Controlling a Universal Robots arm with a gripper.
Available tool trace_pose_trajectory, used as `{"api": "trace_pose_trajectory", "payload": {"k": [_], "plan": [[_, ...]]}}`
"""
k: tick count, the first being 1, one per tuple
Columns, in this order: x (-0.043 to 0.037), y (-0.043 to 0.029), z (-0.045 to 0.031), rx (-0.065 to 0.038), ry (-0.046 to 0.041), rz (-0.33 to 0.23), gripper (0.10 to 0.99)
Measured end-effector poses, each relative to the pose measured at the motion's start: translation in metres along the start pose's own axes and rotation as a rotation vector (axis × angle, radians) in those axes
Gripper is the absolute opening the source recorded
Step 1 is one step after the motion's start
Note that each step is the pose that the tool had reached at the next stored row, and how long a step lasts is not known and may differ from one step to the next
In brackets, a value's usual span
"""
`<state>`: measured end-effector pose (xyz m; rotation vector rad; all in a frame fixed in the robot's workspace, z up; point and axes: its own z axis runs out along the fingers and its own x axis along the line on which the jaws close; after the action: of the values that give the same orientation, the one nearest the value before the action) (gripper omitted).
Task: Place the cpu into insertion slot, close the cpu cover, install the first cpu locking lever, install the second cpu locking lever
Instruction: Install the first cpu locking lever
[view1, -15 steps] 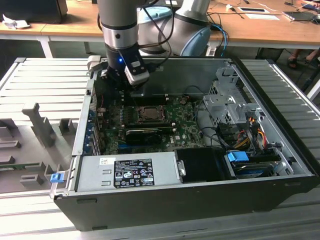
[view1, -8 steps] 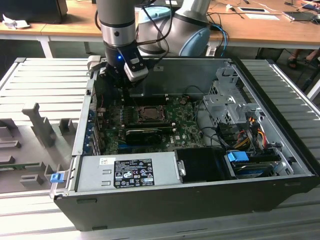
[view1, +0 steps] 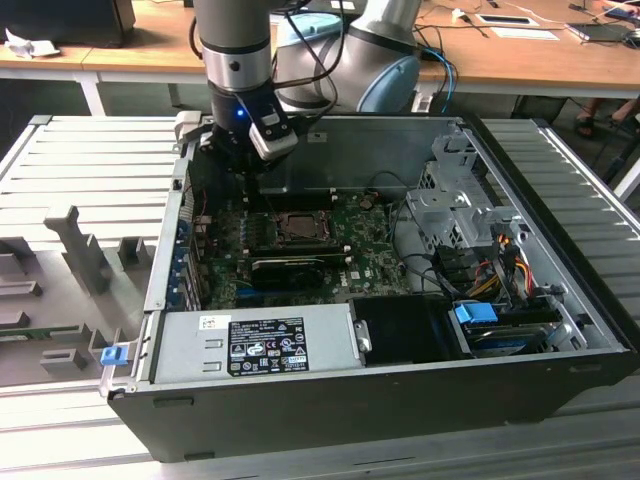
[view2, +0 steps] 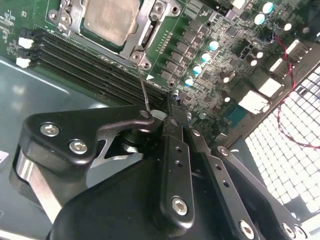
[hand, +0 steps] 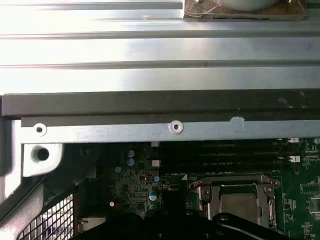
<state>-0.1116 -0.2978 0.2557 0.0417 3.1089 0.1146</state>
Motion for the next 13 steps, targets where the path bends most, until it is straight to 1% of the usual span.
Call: {"api": "trace_pose_trajectory", "payload": {"k": [2, 3, 5, 6, 10, 12, 13], "plan": [[-0.0029, 0.0004, 0.0001, 0.000, 0.0022, -0.001, 0.106], [-0.0067, 0.0008, 0.0002, 0.000, 0.0046, -0.001, 0.106], [-0.0103, 0.0011, 0.0004, 0.000, 0.0063, -0.002, 0.106], [-0.0148, 0.0014, 0.0005, 0.000, 0.0081, -0.003, 0.106], [-0.0218, 0.0016, 0.0008, 0.000, 0.0102, -0.004, 0.106], [-0.0285, 0.0018, 0.0012, 0.000, 0.0127, -0.004, 0.106], [-0.0305, 0.0019, 0.0014, 0.000, 0.0135, -0.004, 0.106]]}}
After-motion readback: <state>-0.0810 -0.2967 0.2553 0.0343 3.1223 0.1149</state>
